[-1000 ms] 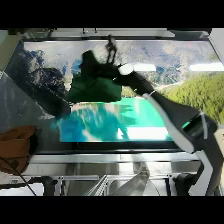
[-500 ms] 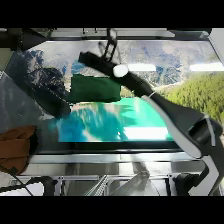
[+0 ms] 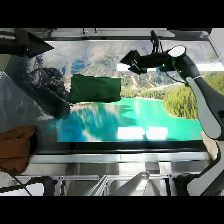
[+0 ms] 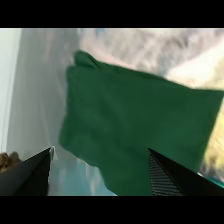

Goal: Fold the shirts.

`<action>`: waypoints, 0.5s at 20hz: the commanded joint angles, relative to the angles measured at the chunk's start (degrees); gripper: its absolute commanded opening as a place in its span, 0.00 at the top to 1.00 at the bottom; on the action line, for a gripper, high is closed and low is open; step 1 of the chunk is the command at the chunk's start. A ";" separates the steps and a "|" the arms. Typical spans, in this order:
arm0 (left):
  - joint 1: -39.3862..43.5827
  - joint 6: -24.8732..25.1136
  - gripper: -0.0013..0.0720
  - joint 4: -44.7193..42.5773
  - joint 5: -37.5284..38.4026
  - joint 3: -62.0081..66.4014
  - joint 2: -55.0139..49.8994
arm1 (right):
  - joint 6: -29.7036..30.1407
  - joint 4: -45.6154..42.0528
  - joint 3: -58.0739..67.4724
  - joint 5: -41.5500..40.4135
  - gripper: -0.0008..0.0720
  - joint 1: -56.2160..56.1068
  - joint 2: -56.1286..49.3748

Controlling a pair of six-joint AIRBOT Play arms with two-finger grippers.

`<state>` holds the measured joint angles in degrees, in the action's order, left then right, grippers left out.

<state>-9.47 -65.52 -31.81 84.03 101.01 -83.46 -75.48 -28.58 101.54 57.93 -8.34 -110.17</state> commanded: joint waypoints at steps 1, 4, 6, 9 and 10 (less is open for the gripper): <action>1.46 1.11 0.96 -0.13 0.15 -0.09 0.02 | -1.73 0.11 -0.63 1.88 0.11 -1.03 -8.50; 2.01 2.12 0.96 -0.11 0.96 -0.09 0.02 | -1.73 7.10 -0.59 -1.11 0.11 -2.93 -14.84; 1.99 2.86 0.96 -0.13 1.75 -0.09 0.02 | -1.68 12.02 -0.48 -1.14 0.11 -2.67 -17.07; 1.99 4.20 0.96 -0.13 2.99 -0.09 0.00 | -0.79 13.07 -0.48 -1.07 0.11 -3.23 -17.44; 1.99 4.50 0.96 -0.13 3.02 -0.09 0.00 | -0.48 14.62 -0.48 -0.94 0.11 -3.63 -17.44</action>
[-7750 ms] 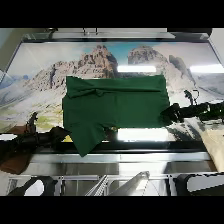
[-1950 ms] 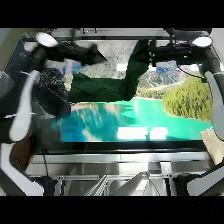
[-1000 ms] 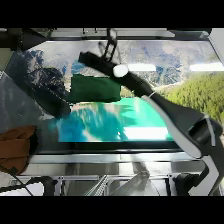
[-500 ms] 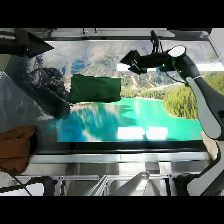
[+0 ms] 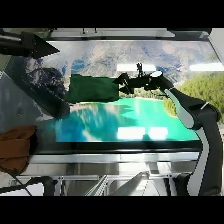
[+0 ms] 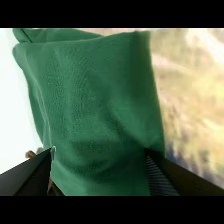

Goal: Fold the shirts.

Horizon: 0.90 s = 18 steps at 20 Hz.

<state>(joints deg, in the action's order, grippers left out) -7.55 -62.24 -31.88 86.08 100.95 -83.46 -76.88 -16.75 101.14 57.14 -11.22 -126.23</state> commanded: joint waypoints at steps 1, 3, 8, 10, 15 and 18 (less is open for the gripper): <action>0.07 1.53 0.96 -0.04 0.96 -0.02 0.00 | 3.21 4.74 -0.07 0.26 0.11 -0.76 -1.31; 0.02 1.60 0.96 -0.07 0.98 -0.02 0.00 | 6.25 9.92 0.70 3.50 0.11 0.46 -1.09; 0.02 1.77 0.96 -0.07 0.96 -0.02 0.00 | 6.58 9.68 2.51 10.69 0.11 7.41 1.51; 0.02 1.77 0.96 -0.07 0.96 -0.02 0.00 | 5.49 8.02 2.49 10.27 0.11 8.35 1.38; 0.02 1.77 0.96 -0.07 1.01 -0.02 0.00 | -1.33 -0.07 2.49 9.05 0.11 5.49 -1.81; 0.02 1.79 0.96 -0.07 1.44 -0.02 0.00 | -4.92 -2.27 2.49 9.16 0.11 3.21 -3.52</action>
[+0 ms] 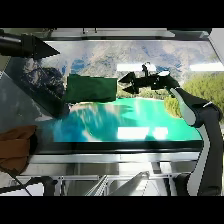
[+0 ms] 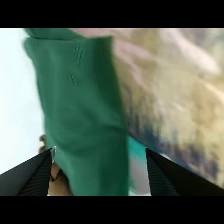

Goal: Fold the shirts.

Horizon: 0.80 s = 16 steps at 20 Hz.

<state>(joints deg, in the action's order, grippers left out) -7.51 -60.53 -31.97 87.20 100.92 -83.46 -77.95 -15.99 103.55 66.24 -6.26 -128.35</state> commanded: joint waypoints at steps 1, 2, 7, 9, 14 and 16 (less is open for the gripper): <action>-0.02 0.11 0.96 0.00 0.33 0.00 0.00 | -3.96 -2.91 0.09 0.09 0.11 -2.54 -1.79; -0.02 0.11 0.96 0.00 0.33 0.00 0.00 | -3.96 -2.89 0.09 0.04 0.11 -3.37 -2.05; -0.02 0.11 0.96 0.00 0.33 0.00 0.00 | 0.26 2.25 0.11 -2.45 0.11 -7.02 -2.45; -0.02 0.11 0.96 0.00 0.33 0.00 0.00 | 4.96 9.55 0.11 -4.79 0.11 -7.89 -2.45; -0.02 0.11 0.96 0.02 0.31 -0.02 0.00 | 10.84 18.14 0.13 -7.10 0.12 -11.13 -2.43; -0.02 0.11 0.96 0.00 0.37 -0.02 0.00 | 17.29 21.73 0.13 -6.67 0.12 -12.48 -2.36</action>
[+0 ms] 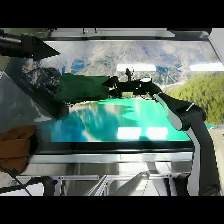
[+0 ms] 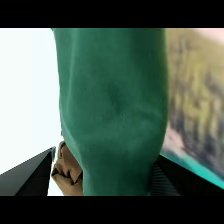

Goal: Fold the shirts.

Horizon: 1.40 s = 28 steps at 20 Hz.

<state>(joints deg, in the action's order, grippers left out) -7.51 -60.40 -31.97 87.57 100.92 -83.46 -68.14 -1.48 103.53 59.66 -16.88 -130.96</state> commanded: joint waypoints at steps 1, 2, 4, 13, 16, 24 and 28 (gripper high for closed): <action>-0.02 -0.02 0.96 0.00 0.20 -0.02 0.00 | 11.85 9.29 0.15 0.15 0.12 -2.34 0.24; -0.02 -0.02 0.96 0.00 0.85 0.00 0.00 | 15.06 9.62 0.15 -0.33 0.12 -2.69 0.22; -0.02 -0.02 0.96 0.00 2.03 -0.02 0.00 | 14.99 9.27 0.15 -2.71 0.12 -3.06 -0.13; -0.02 -0.04 0.96 0.00 2.54 -0.02 0.00 | 12.76 8.87 0.15 -4.76 0.95 -3.58 0.07; -0.02 -0.04 0.96 0.00 3.54 -0.02 0.00 | 7.52 1.70 0.15 -0.85 0.95 1.05 1.97; 0.00 -0.09 0.96 0.02 3.96 -0.02 -1.07 | -14.71 -45.46 0.04 18.10 0.95 11.76 13.49; 0.04 -1.22 0.96 0.28 3.87 -0.02 -2.80 | -15.72 -49.72 0.02 18.84 0.92 12.98 14.53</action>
<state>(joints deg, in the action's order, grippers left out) -7.49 -60.95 -31.92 91.42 100.92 -85.34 -81.17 -44.10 103.57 75.94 -5.19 -117.56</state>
